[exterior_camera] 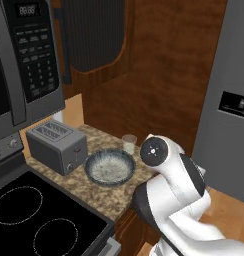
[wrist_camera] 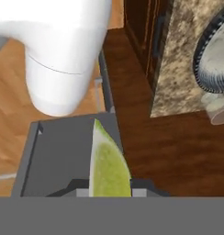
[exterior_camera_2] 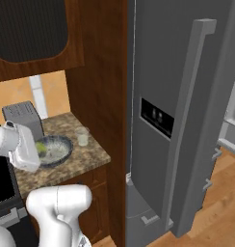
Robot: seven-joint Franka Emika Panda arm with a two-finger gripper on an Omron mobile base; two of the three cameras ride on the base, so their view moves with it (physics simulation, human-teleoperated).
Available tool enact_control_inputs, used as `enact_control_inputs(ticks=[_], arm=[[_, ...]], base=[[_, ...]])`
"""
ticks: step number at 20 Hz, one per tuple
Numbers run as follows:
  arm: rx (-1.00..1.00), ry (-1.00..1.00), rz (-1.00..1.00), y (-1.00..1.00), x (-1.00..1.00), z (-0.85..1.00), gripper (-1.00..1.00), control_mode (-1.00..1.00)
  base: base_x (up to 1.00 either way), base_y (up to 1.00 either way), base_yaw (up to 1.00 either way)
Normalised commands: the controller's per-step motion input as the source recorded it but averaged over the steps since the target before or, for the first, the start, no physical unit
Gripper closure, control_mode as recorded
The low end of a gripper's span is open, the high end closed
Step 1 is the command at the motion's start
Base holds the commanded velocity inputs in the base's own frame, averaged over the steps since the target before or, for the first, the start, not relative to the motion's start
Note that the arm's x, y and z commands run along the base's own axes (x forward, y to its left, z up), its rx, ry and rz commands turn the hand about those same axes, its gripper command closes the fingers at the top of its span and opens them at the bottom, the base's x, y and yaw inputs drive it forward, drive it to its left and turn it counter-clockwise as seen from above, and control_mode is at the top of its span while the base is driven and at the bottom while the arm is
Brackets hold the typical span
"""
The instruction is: Grab a lemon wedge from the fridge and one ice cube from the ice bowl, and put them in the glass of lemonade.
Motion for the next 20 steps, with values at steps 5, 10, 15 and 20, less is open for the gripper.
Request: enact_control_inputs(ticks=[5, 10, 15, 20], arm=[[-0.23, 0.04, 0.12, 0.19, 0.54, 0.00, 1.00, -1.00], [-0.07, 0.08, 0.00, 0.04, 0.42, 0.01, 1.00, -1.00], [0.00, 0.06, 0.00, 0.00, 0.33, 0.01, 1.00, -1.00], [-0.02, 0.16, 0.00, 0.14, 0.54, 0.00, 1.00, -1.00]], base=[[0.00, 0.00, 0.00], [0.00, 0.00, 0.00], [0.00, 0.00, 0.00], [0.00, 0.00, 0.00]])
